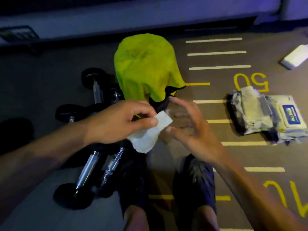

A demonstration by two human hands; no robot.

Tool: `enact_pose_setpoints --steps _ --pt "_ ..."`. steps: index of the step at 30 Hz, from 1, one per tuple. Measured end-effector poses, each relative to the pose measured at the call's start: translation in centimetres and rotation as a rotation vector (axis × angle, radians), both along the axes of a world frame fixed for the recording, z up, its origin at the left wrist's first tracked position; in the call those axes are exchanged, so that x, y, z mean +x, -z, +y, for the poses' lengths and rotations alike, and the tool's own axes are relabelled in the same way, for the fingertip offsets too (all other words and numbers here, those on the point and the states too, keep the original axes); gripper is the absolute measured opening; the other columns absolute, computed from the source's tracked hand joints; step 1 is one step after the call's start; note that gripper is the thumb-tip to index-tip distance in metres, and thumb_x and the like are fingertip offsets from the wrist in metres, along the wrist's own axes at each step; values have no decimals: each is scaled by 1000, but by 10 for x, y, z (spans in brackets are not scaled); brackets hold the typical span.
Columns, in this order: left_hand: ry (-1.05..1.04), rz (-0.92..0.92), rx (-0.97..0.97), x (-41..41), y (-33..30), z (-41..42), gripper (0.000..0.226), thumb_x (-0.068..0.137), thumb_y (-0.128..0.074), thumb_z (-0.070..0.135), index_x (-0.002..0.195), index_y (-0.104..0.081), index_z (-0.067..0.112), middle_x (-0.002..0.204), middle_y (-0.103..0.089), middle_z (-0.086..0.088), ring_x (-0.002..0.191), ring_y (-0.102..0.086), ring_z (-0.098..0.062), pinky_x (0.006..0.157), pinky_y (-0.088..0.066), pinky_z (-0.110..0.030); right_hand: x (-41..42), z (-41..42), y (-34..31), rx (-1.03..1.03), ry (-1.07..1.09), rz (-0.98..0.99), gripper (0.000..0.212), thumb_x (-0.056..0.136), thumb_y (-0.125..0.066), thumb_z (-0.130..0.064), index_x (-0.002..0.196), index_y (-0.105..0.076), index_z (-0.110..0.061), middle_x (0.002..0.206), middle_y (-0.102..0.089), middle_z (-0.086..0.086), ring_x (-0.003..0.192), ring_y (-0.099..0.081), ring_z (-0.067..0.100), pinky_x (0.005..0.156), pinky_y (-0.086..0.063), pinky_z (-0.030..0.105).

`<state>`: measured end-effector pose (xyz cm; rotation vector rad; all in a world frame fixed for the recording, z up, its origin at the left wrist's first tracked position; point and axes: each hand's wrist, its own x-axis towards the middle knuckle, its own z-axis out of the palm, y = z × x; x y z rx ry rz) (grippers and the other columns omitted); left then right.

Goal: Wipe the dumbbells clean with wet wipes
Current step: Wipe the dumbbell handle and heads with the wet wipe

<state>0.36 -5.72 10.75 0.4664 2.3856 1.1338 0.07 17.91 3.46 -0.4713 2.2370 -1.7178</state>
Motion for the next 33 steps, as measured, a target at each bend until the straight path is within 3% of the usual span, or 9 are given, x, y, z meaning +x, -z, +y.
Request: enact_pose_setpoints --steps 3,6,9,12,16,19,25,28,33 --pt "-65 -34 79 12 4 -14 21 101 -62 33 85 -70 21 76 -57 10 71 -50 1 65 -39 -18 -12 -18 -14 63 -249 117 40 87 -75 -22 125 -69 -13 146 -52 3 134 -49 0 100 -34 7" --pt "-276 -95 245 26 17 -23 27 99 -65 33 90 -71 8 76 -59 0 71 -51 -9 63 -41 -24 -17 -27 -12 -16 -322 -12 21 91 -73 -20 92 -69 0 119 -68 12 116 -61 17 96 -41 17" --pt "-494 -133 405 38 30 -21 31 92 -69 31 95 -71 1 81 -70 2 75 -60 -4 70 -48 -17 -11 -27 -4 -140 -267 -178 28 93 -73 -25 78 -59 -6 85 -64 9 80 -58 21 75 -43 33" --pt "-638 -202 541 43 45 -13 23 87 -73 29 97 -70 9 81 -75 6 71 -64 -2 66 -50 -15 -1 -31 3 -270 -184 -265 20 93 -69 -19 79 -58 -10 68 -51 8 64 -45 18 57 -36 28" --pt "-662 -283 571 46 65 3 33 84 -85 6 111 -67 14 89 -78 3 74 -70 -5 64 -53 -18 2 -40 10 -274 -140 -203 4 98 -68 -11 94 -69 -10 75 -64 -1 67 -53 7 61 -40 20" --pt "-779 -204 562 46 82 6 27 88 -82 8 111 -69 14 94 -80 -1 82 -73 -10 72 -57 -24 2 -39 12 -267 -102 -261 12 100 -63 -4 103 -73 -8 84 -75 -10 75 -63 2 66 -49 18" --pt "-892 -109 427 43 100 2 11 106 -60 21 106 -71 23 84 -75 8 77 -65 -5 72 -51 -26 8 -38 18 -182 -2 -349 14 92 -77 -13 106 -78 -15 91 -77 13 79 -61 18 64 -49 37" --pt "-1005 -148 457 42 104 0 22 108 -56 21 98 -75 20 89 -72 -3 84 -63 -14 78 -51 -36 10 -30 24 -183 -3 -568 34 77 -85 -14 110 -76 -9 101 -79 13 87 -70 17 76 -57 31" --pt "-1177 -218 534 43 98 -9 28 110 -52 17 95 -73 6 80 -72 -1 76 -67 -14 77 -55 -34 12 -18 32 -260 125 -772 59 70 -90 -14 119 -68 11 123 -68 36 102 -67 35 98 -55 47"
